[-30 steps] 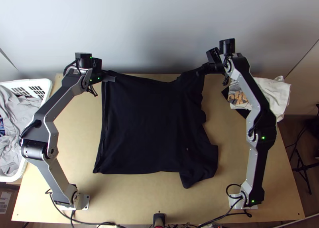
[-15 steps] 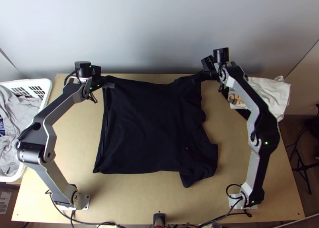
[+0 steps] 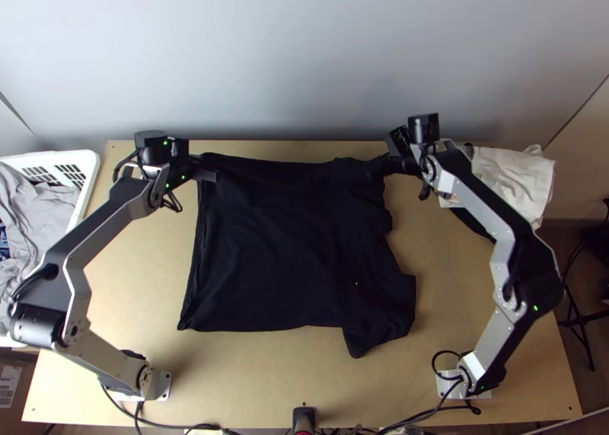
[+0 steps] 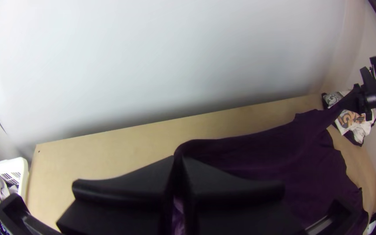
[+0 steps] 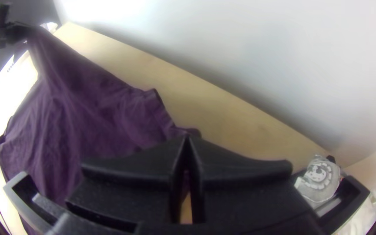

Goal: Fold the t-shirt

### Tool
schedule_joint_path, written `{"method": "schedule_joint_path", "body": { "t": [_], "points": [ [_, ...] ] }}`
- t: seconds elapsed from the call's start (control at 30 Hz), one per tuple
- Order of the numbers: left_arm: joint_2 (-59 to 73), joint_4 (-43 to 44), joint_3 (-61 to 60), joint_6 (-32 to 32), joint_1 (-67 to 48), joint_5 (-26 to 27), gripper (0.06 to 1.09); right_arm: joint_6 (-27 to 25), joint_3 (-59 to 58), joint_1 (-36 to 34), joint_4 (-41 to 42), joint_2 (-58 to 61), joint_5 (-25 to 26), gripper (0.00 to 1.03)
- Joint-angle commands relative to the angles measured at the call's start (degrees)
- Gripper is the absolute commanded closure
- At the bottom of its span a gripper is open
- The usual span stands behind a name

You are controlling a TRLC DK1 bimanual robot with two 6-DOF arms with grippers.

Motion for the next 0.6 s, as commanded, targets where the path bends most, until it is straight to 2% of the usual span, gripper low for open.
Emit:
{"method": "schedule_joint_path", "body": {
  "t": [0.0,0.57],
  "points": [
    [-5.2,0.5,-6.2,-0.2,-0.5,0.1,1.05,0.3,-8.8,0.6,1.8,-7.0,0.1,1.00],
    [-13.9,0.7,-16.6,-0.2,0.7,0.3,1.05,2.6,-21.7,2.1,1.9,-19.3,0.0,1.00]
  ]
}}
